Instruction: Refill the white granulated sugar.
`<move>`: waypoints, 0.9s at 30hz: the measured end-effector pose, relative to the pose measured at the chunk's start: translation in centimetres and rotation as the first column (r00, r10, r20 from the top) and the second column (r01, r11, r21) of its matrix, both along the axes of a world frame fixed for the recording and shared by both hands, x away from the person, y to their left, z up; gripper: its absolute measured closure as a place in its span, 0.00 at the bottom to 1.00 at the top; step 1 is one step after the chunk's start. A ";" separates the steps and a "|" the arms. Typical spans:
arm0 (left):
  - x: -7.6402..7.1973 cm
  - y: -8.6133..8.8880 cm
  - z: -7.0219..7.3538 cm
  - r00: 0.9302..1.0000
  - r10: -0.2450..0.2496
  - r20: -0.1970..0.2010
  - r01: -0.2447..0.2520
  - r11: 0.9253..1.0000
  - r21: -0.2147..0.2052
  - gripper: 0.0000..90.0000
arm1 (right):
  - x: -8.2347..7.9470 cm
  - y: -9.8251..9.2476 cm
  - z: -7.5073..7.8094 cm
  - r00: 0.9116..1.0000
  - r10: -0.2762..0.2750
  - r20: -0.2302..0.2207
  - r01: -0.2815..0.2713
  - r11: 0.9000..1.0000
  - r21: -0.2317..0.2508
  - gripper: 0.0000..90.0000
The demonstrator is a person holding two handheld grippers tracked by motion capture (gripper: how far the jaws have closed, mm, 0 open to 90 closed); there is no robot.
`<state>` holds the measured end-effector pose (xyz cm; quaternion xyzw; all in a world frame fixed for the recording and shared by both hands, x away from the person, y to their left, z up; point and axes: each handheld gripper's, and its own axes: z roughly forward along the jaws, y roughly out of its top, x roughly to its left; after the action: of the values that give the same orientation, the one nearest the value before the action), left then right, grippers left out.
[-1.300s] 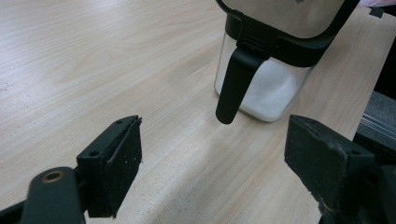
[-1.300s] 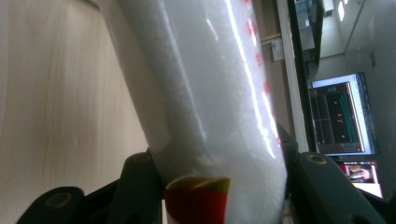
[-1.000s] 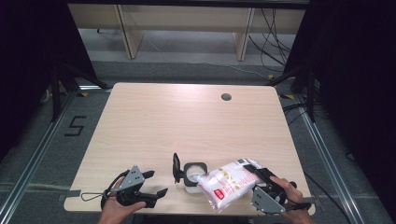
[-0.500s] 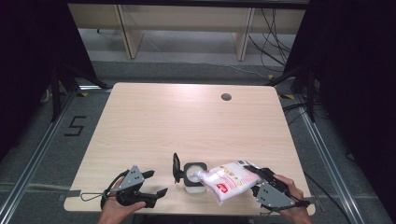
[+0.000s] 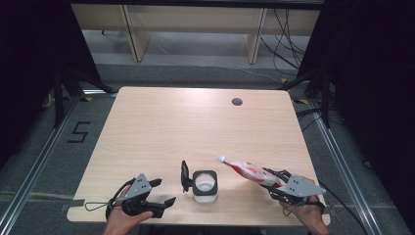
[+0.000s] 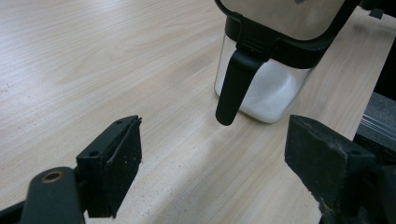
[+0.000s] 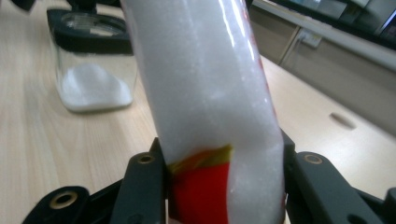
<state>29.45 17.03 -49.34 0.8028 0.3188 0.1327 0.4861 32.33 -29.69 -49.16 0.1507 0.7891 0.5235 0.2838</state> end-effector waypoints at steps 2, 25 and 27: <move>0.0 0.0 0.0 1.000 -0.006 0.006 0.006 1.000 0.004 0.20 | 0.4 -0.5 -0.6 0.999 -0.005 -0.042 0.007 0.999 0.034 0.68; 0.0 0.3 0.1 1.000 0.003 0.022 -0.003 1.000 -0.004 0.20 | 1.0 -2.1 -2.2 0.981 -0.096 -0.167 0.112 0.990 0.088 0.69; 0.0 0.3 0.1 1.000 0.002 0.023 -0.002 1.000 -0.001 0.20 | 1.2 -2.2 -2.2 0.986 -0.093 -0.141 0.104 0.992 0.074 0.69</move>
<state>29.40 17.34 -49.24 0.8007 0.3139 0.1424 0.4900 33.51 -31.91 -51.33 0.2365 0.7766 0.5286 0.2479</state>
